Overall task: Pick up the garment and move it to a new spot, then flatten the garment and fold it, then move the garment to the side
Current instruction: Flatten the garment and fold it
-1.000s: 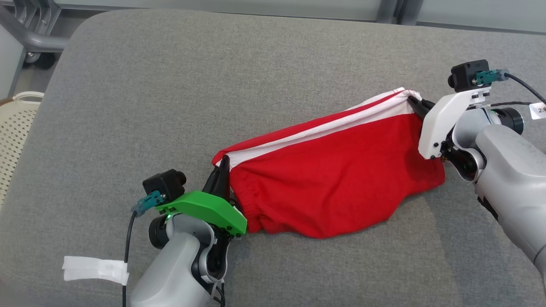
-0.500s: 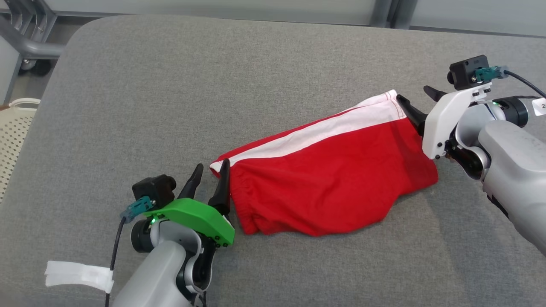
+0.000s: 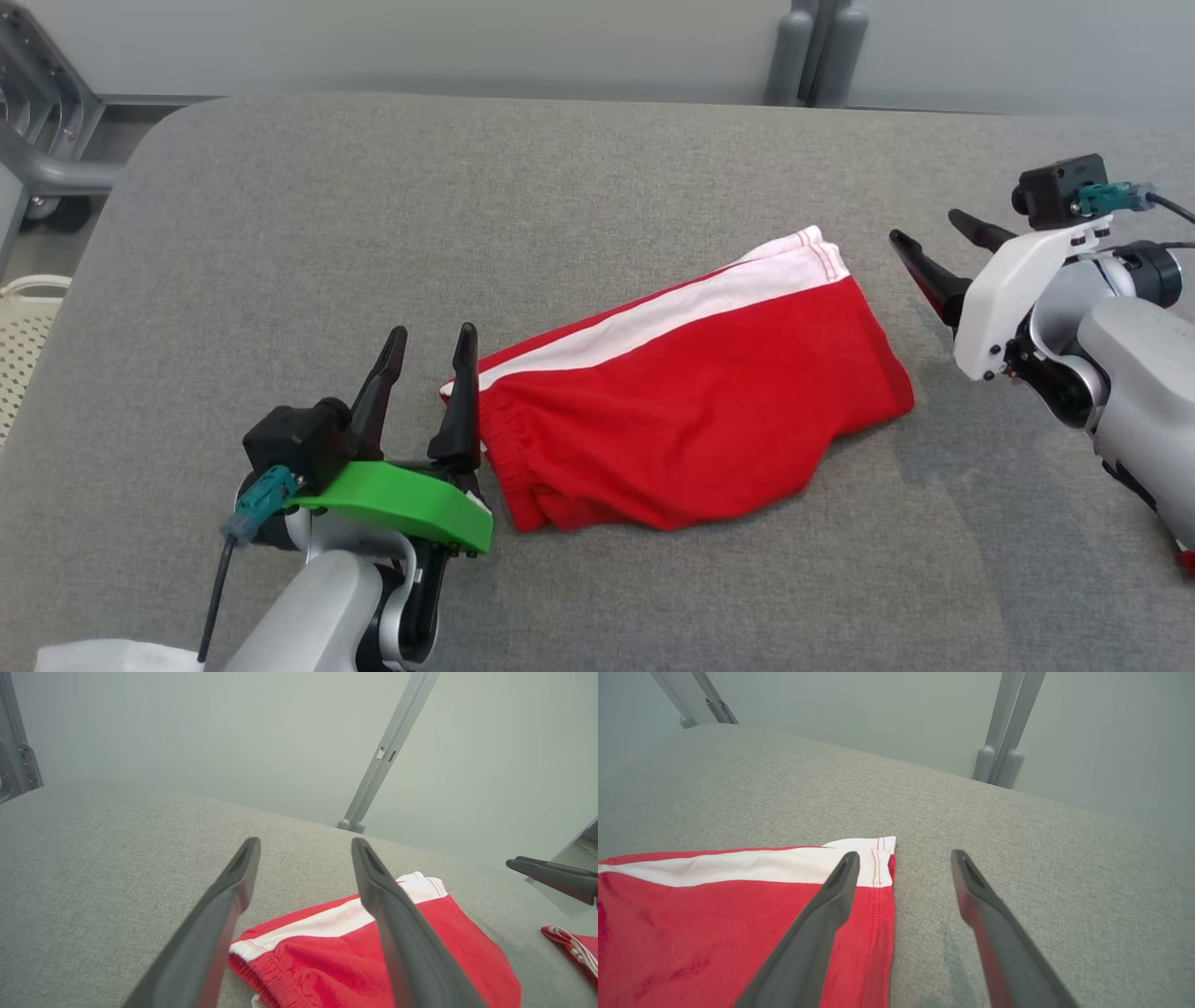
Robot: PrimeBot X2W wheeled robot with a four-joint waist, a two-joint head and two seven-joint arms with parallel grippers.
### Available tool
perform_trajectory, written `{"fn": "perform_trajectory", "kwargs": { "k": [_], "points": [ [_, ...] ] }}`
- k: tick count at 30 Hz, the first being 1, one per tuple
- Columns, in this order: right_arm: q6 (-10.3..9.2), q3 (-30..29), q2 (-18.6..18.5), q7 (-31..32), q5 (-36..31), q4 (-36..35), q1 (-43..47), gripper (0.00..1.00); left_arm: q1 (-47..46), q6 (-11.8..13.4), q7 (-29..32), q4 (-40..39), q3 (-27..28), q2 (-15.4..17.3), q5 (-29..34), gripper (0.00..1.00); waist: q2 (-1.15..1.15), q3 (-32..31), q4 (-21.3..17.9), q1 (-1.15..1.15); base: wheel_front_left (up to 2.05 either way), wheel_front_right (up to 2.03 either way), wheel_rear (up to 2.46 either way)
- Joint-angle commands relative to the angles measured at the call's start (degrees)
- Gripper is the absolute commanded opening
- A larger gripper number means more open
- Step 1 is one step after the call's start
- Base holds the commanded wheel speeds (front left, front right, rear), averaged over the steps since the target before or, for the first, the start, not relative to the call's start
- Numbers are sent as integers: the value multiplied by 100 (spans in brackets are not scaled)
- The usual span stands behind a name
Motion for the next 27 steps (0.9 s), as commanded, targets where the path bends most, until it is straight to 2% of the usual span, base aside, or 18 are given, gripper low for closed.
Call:
{"fn": "perform_trajectory", "kwargs": {
  "k": [1,9,16,27],
  "points": [
    [-8,31,-28,-35,46,-28,92,100,100,42,-43,-36,20,55,43,100,0,-138,-83,0,0,0,0],
    [-8,211,-47,-227,332,-6,424,100,442,223,-86,-294,229,178,311,100,0,-475,-59,0,0,0,0],
    [-8,41,162,-270,626,658,669,100,765,297,-90,-480,596,169,461,100,0,-457,223,0,0,0,0],
    [-7,-178,382,232,1088,1460,607,100,931,111,-89,-576,764,-156,594,100,0,-81,874,0,0,0,0]
  ]
}}
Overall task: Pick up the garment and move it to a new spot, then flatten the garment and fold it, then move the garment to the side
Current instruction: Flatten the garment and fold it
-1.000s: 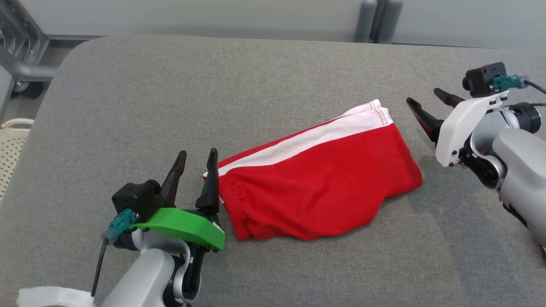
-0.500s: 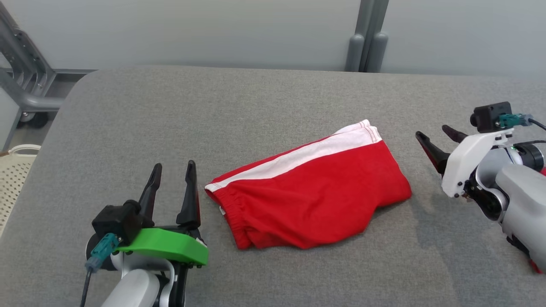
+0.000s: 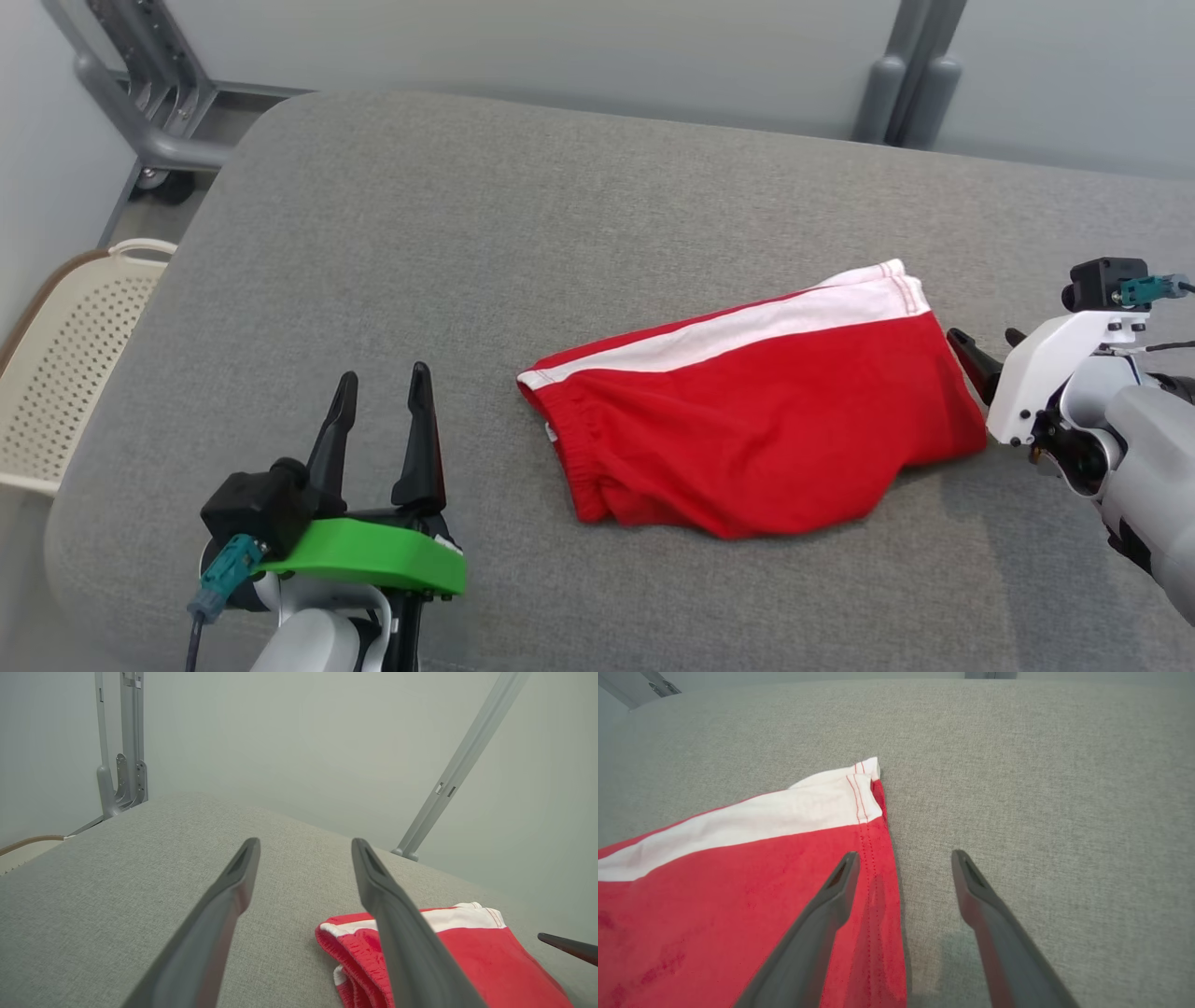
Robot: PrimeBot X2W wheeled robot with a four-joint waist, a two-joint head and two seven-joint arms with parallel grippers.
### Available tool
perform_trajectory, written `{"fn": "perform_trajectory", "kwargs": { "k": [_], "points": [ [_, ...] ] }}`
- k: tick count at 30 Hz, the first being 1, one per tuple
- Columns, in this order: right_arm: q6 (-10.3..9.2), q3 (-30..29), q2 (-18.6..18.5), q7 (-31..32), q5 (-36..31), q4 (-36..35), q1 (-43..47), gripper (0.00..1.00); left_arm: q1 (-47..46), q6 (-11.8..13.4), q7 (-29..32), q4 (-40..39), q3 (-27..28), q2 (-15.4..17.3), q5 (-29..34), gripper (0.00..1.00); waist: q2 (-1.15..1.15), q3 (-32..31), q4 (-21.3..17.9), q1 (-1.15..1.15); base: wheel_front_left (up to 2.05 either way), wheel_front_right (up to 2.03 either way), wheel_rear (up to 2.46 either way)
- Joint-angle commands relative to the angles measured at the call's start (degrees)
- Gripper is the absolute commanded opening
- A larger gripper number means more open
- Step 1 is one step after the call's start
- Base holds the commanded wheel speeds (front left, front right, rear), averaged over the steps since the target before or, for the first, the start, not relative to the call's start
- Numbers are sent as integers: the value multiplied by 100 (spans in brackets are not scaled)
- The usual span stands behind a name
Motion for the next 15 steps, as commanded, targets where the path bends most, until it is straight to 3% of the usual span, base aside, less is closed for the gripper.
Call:
{"fn": "perform_trajectory", "kwargs": {
  "k": [1,11,12,13,15],
  "points": [
    [-6,-16,-10,62,68,42,-26,100,20,-41,-14,1,9,-29,53,100,0,184,245,0,0,0,0],
    [-6,75,29,1012,322,290,-131,100,-44,-200,-15,120,168,-191,126,100,0,302,507,0,0,0,0],
    [-6,104,39,1105,312,295,-129,84,-38,-214,-15,133,176,-199,127,100,0,297,514,0,0,0,0],
    [-6,130,46,1191,314,289,-126,49,-29,-225,-15,146,187,-209,138,100,0,288,516,0,0,0,0],
    [-6,173,45,1351,341,292,-128,35,-12,-243,-15,173,206,-244,159,100,0,271,515,0,0,0,0]
  ]
}}
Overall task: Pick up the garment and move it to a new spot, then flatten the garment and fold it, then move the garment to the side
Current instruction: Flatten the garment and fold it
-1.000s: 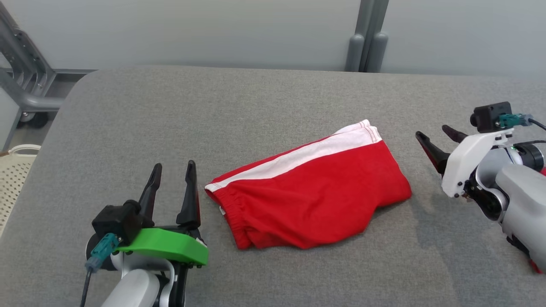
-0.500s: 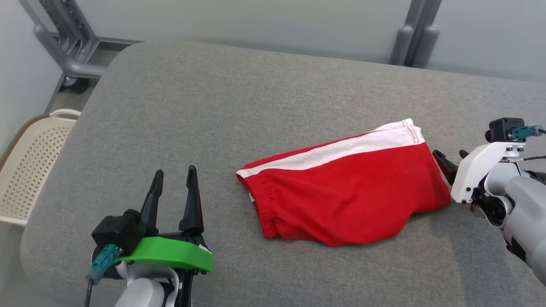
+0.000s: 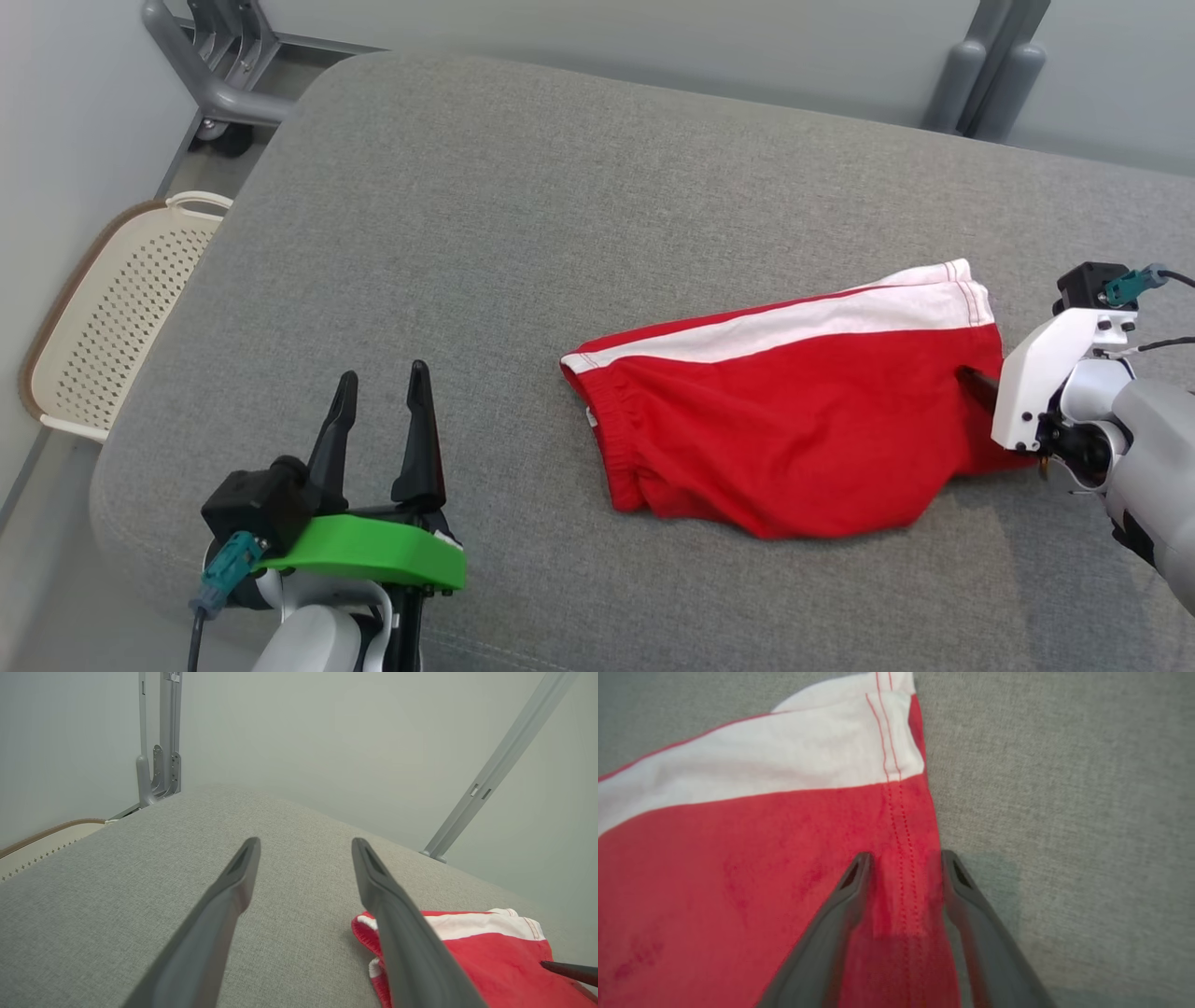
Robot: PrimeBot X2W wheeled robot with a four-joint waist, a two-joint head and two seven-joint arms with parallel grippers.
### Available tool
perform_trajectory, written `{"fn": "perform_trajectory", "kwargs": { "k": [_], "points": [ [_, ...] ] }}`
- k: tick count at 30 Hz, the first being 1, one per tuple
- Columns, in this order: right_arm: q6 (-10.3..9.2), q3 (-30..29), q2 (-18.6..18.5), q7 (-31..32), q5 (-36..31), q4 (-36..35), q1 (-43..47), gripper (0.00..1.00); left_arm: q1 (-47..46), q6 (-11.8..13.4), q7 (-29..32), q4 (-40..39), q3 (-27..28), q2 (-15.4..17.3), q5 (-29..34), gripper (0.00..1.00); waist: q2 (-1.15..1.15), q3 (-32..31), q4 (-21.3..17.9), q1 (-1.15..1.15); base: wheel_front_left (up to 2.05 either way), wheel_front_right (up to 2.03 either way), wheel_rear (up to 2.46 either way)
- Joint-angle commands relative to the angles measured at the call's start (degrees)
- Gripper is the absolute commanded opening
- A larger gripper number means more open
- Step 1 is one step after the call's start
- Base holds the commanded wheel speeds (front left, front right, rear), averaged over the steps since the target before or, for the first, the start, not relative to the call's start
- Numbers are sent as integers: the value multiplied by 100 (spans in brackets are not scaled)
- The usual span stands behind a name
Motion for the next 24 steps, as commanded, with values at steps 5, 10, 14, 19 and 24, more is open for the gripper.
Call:
{"fn": "perform_trajectory", "kwargs": {
  "k": [5,10,14,19,24],
  "points": [
    [-6,55,76,-87,9,166,38,0,91,-66,-15,77,75,-49,67,100,0,-96,-87,0,0,0,0],
    [-6,16,91,-240,101,78,183,0,141,-103,-15,101,102,-11,72,100,0,-194,-286,0,0,0,0],
    [-6,20,29,-347,152,-182,297,0,215,-116,-15,103,85,1,69,100,0,-282,-531,0,0,0,0],
    [-6,-100,-136,-597,324,-578,499,0,271,-131,5,98,40,-4,44,100,0,-392,-905,0,0,0,0],
    [-7,-188,-344,-846,424,-866,754,0,328,-121,12,53,32,18,29,100,0,-438,-1283,0,0,0,0]
  ]
}}
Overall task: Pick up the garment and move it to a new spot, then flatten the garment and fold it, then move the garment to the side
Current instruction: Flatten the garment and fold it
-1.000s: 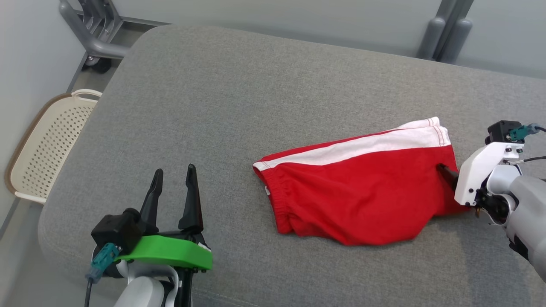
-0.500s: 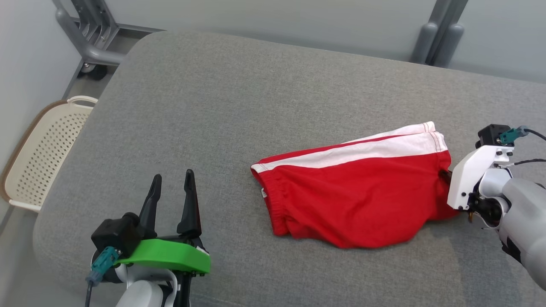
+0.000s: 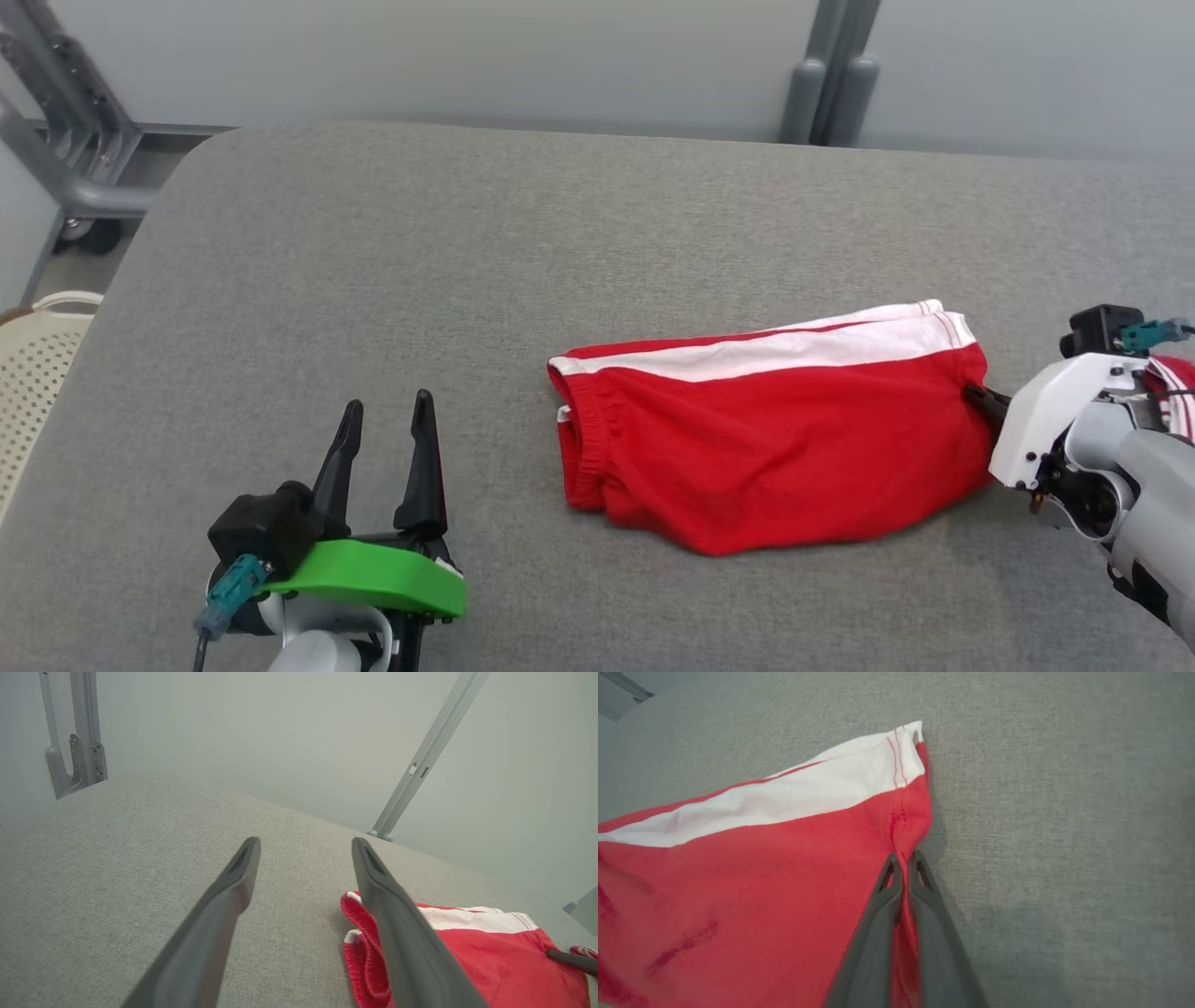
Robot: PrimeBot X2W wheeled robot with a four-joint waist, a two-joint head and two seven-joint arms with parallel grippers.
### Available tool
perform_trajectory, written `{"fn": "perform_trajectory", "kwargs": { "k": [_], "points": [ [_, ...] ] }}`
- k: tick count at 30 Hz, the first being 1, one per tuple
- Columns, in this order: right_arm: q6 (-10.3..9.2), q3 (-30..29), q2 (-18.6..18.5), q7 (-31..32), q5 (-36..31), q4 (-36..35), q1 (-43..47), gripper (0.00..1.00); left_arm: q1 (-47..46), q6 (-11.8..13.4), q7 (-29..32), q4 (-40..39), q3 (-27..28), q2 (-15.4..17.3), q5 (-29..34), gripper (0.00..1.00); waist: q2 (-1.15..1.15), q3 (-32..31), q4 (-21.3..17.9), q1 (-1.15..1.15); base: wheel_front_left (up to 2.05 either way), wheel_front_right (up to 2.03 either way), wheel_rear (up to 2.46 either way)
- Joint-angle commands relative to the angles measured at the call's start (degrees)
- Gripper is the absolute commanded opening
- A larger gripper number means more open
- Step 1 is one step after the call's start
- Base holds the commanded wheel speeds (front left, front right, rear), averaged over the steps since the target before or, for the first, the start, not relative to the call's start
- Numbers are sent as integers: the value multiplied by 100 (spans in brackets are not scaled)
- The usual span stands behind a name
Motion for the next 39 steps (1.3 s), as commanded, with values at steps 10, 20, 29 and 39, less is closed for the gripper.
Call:
{"fn": "perform_trajectory", "kwargs": {
  "k": [10,20,29,39],
  "points": [
    [-8,-254,-146,-420,239,-21,388,0,9,29,25,-114,11,104,6,100,0,11,-663,0,0,0,0],
    [-8,-524,85,-780,455,116,420,0,-76,44,53,-130,2,155,-6,100,0,60,-714,0,0,0,0],
    [-5,-942,10,-1081,836,-597,543,0,38,79,42,-150,52,145,-99,100,0,-11,-757,0,0,0,0],
    [-3,-670,253,-1155,274,-1426,173,0,18,88,26,-176,71,147,-123,100,0,-84,-699,0,0,0,0]
  ]
}}
